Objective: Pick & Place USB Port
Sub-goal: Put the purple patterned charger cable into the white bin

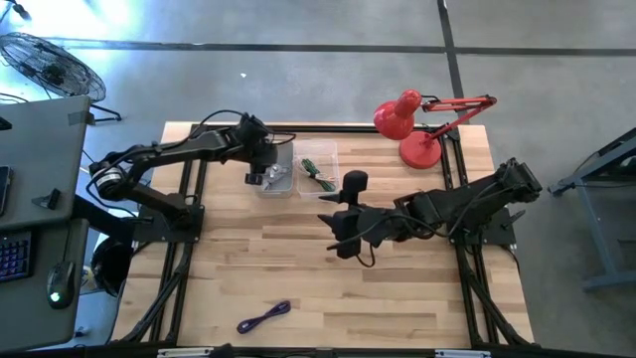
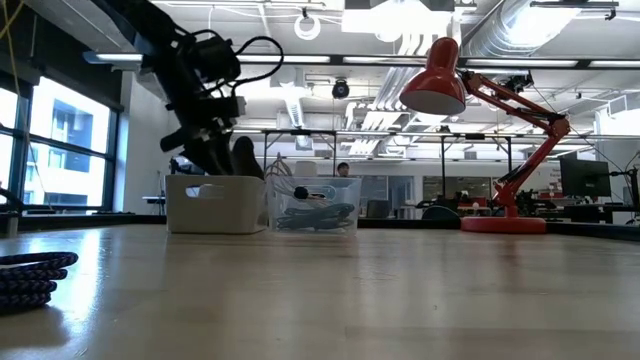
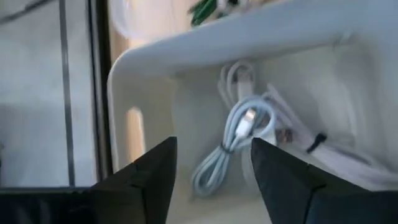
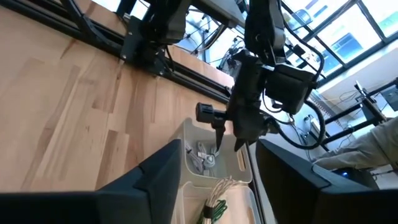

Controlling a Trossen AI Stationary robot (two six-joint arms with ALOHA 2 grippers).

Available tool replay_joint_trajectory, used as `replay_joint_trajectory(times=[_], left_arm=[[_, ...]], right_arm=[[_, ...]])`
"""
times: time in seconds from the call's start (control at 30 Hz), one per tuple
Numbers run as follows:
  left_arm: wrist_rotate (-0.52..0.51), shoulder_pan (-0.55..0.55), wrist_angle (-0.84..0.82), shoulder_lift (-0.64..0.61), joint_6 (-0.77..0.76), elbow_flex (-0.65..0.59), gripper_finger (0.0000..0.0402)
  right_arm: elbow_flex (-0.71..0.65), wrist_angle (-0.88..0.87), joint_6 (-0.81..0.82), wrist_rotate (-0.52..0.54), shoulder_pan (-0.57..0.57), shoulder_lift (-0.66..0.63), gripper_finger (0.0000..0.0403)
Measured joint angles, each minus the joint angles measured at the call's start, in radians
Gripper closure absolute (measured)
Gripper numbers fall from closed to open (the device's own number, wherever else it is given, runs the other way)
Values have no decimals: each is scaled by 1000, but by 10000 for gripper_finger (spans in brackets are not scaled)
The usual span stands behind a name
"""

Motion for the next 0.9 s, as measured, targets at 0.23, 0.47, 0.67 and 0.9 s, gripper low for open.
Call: replay_joint_trajectory(times=[0.23,0.47,0.67,0.9], left_arm=[[6,0,-279,0,-8,184,197],[197,-76,-668,-2,-171,391,197],[213,-287,-915,-2,-405,402,197],[243,-636,-840,-1,-723,313,197]], right_arm=[[0,-1,0,8,0,0,196],[0,-24,-4,40,0,1,196],[0,-71,-2,47,3,1,196],[0,-131,0,50,37,1,196]])
